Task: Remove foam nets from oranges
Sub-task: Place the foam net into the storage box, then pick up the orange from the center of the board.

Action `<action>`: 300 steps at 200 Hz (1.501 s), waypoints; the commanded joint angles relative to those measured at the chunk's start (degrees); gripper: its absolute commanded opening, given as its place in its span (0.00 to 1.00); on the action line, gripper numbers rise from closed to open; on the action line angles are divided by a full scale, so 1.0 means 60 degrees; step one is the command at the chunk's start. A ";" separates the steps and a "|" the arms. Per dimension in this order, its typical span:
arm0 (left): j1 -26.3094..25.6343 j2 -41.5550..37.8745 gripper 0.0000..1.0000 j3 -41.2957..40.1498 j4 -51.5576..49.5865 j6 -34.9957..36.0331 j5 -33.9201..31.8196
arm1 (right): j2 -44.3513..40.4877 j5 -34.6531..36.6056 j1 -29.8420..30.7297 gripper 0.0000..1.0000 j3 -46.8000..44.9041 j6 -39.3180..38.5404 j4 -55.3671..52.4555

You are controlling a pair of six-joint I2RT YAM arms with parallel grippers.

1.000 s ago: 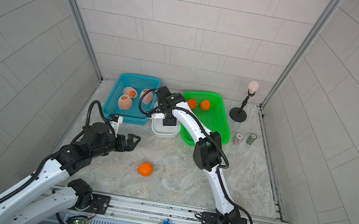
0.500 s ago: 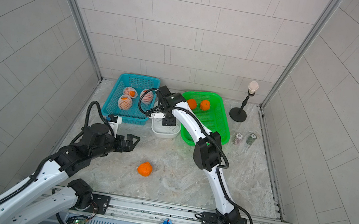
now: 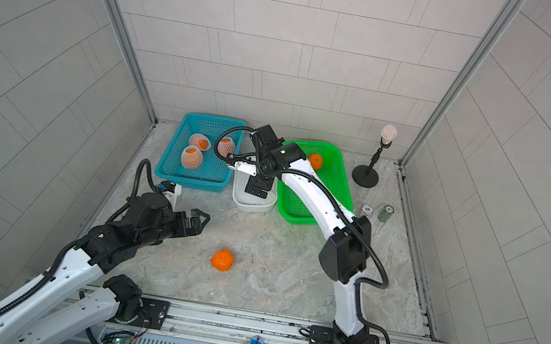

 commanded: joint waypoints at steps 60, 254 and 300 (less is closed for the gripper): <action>0.0090 -0.0678 0.99 -0.0902 -0.0915 -0.1248 -0.0125 | -0.4513 0.0807 0.0814 1.00 -0.6334 0.2381 0.4278; 0.0098 -0.1062 1.00 -0.1084 -0.1695 -0.2260 -0.0238 | -0.4361 0.0090 0.2918 0.93 -0.7778 1.0072 0.3747; 0.0099 -0.1634 0.99 -0.1497 -0.1644 -0.2738 0.0222 | -0.3818 -0.0614 0.3396 0.94 -0.8830 1.0387 0.5258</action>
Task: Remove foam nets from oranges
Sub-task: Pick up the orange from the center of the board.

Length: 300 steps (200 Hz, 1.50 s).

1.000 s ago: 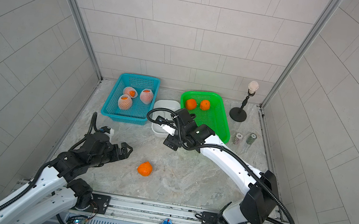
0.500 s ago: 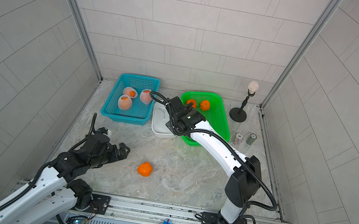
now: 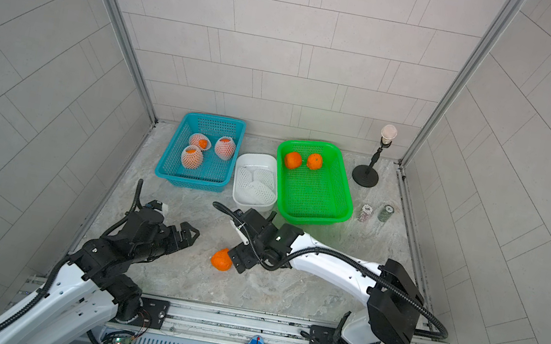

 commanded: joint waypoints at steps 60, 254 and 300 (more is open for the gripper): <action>0.0048 -0.0735 0.98 -0.0454 -0.0363 -0.0730 0.0132 | 0.1896 -0.1297 0.0222 0.93 0.0529 0.0250 0.1666; 0.0048 -0.0827 0.98 -0.0484 -0.0263 -0.0627 -0.0176 | 0.3307 -0.1332 0.0302 0.65 0.1462 0.0150 0.1449; 0.0048 -0.0645 0.98 -0.0310 -0.0149 -0.0319 -0.0286 | 0.2875 -0.1293 0.0302 0.64 0.1454 0.0231 0.1238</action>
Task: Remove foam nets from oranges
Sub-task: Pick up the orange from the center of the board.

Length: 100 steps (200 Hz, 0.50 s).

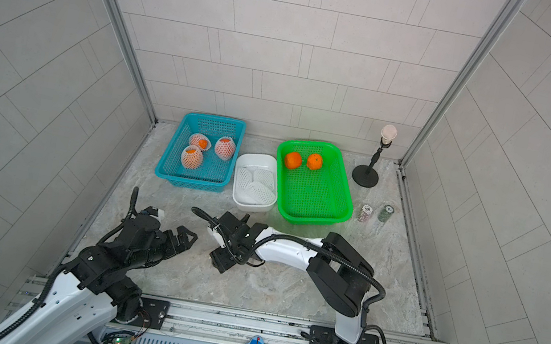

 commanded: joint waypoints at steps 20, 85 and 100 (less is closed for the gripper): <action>0.0048 0.0282 0.98 0.0470 -0.0056 0.0574 -0.0496 | -0.0844 0.0202 0.0036 0.64 0.0274 0.0032 -0.0691; 0.0048 0.1474 0.98 0.1427 0.0306 0.1793 -0.0242 | -0.3042 0.1101 -0.0795 0.63 0.0777 -0.0355 -0.2270; 0.0020 0.2130 0.96 0.1766 0.0522 0.2134 0.0235 | -0.3555 0.1292 -0.1309 0.63 0.0894 -0.0515 -0.2595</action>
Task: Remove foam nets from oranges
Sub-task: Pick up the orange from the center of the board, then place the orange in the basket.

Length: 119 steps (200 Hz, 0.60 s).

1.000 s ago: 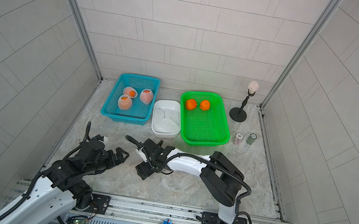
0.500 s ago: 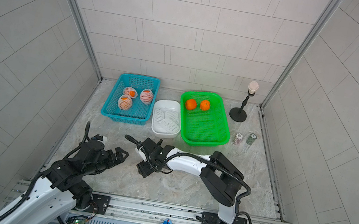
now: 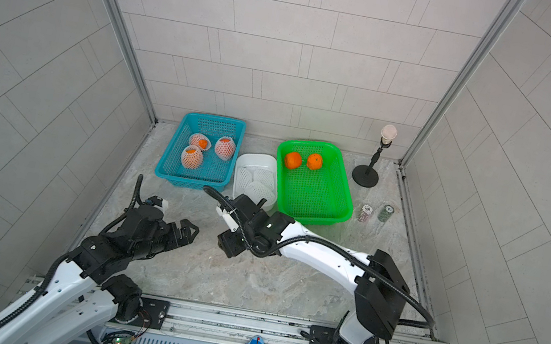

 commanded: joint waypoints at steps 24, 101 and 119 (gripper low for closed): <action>-0.0157 0.2004 0.95 0.1299 0.0700 0.1116 0.0956 | -0.1496 0.1059 -0.1564 0.63 0.0424 -0.0562 -0.1298; -0.1666 0.5228 0.98 0.3267 0.1654 0.1878 0.0749 | -0.0652 0.2600 -0.4856 0.63 0.1280 -0.1304 -0.1468; -0.1667 0.5595 0.98 0.3344 0.1918 0.1878 0.0895 | 0.0323 0.3003 -0.5324 0.63 0.1977 -0.1588 -0.1577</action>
